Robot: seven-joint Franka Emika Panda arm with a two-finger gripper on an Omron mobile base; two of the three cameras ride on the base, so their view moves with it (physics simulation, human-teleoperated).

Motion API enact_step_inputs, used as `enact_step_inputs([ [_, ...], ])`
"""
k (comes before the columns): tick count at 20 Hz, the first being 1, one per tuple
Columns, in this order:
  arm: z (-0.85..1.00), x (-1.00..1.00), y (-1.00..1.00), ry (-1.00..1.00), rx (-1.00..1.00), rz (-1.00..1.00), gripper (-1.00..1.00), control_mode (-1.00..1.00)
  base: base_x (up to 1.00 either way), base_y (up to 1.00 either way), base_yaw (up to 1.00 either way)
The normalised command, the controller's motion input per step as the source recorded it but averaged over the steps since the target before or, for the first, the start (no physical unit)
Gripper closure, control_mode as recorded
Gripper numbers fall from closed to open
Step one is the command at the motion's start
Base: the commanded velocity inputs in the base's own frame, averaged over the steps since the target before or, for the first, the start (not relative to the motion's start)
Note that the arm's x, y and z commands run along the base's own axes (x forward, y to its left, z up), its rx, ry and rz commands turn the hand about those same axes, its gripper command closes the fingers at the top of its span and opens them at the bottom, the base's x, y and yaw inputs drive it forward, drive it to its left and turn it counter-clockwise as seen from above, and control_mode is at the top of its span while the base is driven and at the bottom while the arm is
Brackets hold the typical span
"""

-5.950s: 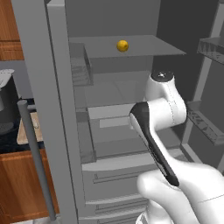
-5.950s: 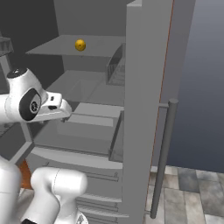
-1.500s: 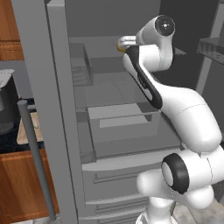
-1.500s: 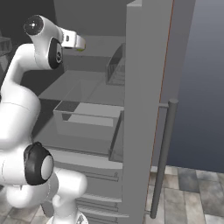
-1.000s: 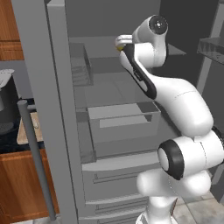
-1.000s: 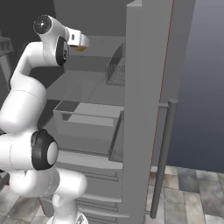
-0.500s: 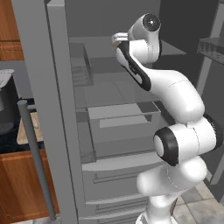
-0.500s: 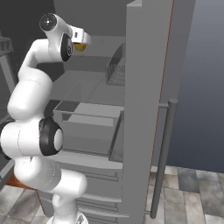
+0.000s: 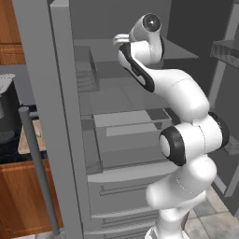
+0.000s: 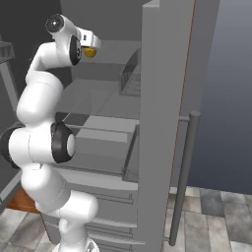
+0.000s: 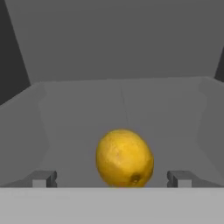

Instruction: Retrieve a lemon from the fridge and place it on the cutting board with the fish.

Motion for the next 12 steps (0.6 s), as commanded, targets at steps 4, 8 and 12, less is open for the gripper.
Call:
enact_step_inputs([
  [4,0.00,0.25,0.00,0.06,0.00,0.00,-1.00,-1.00,0.00,0.00,0.00],
  [8,-0.02,0.18,0.00,0.05,0.00,0.00,-1.00,-1.00,0.00,0.00,0.00],
  [12,-0.15,0.05,-0.01,0.01,0.00,0.00,-1.00,-1.00,0.00,0.00,0.00],
])
